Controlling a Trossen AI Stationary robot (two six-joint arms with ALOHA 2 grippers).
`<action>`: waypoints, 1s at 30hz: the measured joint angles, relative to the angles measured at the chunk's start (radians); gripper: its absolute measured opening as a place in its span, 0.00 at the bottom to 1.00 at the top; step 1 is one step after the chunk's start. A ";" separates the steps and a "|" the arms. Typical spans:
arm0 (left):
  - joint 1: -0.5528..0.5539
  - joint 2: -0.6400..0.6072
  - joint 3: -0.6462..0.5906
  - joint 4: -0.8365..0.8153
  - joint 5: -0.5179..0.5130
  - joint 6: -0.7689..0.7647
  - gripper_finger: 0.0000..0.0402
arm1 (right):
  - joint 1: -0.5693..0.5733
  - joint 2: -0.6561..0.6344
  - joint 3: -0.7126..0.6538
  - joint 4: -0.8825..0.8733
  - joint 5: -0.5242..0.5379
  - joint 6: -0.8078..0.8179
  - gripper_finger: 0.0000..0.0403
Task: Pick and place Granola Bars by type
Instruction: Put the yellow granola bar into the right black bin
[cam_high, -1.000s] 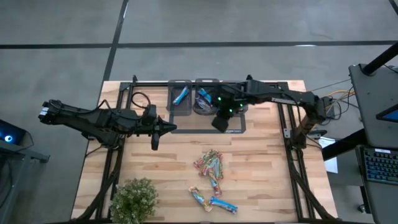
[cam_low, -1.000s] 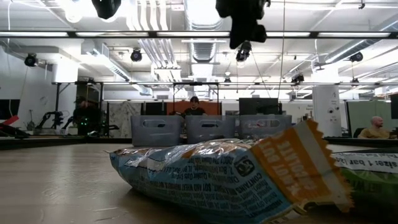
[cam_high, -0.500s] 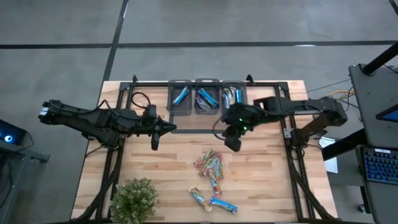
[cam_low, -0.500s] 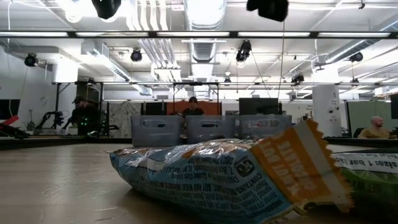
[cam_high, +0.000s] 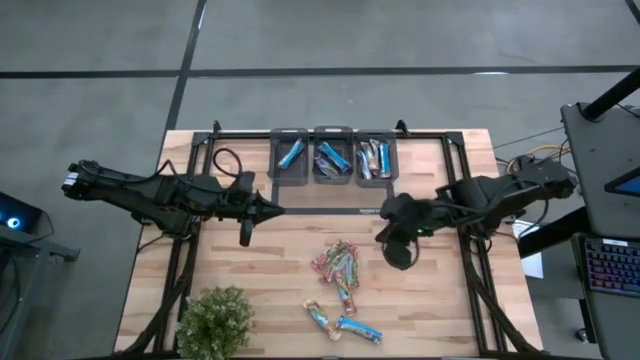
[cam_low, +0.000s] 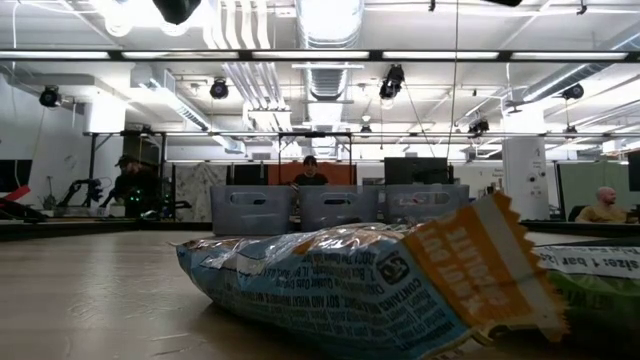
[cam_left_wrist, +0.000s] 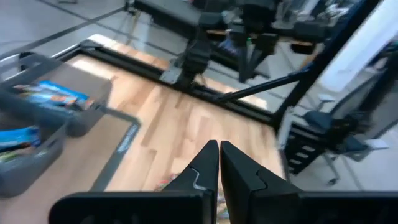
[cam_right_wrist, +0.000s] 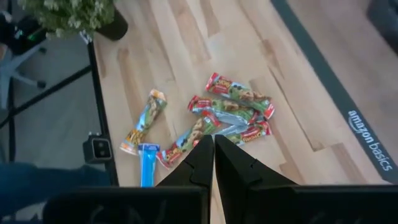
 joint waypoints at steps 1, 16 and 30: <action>0.000 0.001 0.000 0.015 0.014 0.002 0.00 | 0.009 -0.010 -0.003 0.001 0.019 0.013 0.02; -0.005 0.095 0.063 0.187 0.164 -0.012 0.23 | 0.040 -0.053 -0.012 -0.003 0.098 0.114 0.02; -0.020 0.364 0.437 -0.182 0.233 0.263 0.52 | 0.040 -0.070 -0.012 -0.012 0.100 0.127 0.02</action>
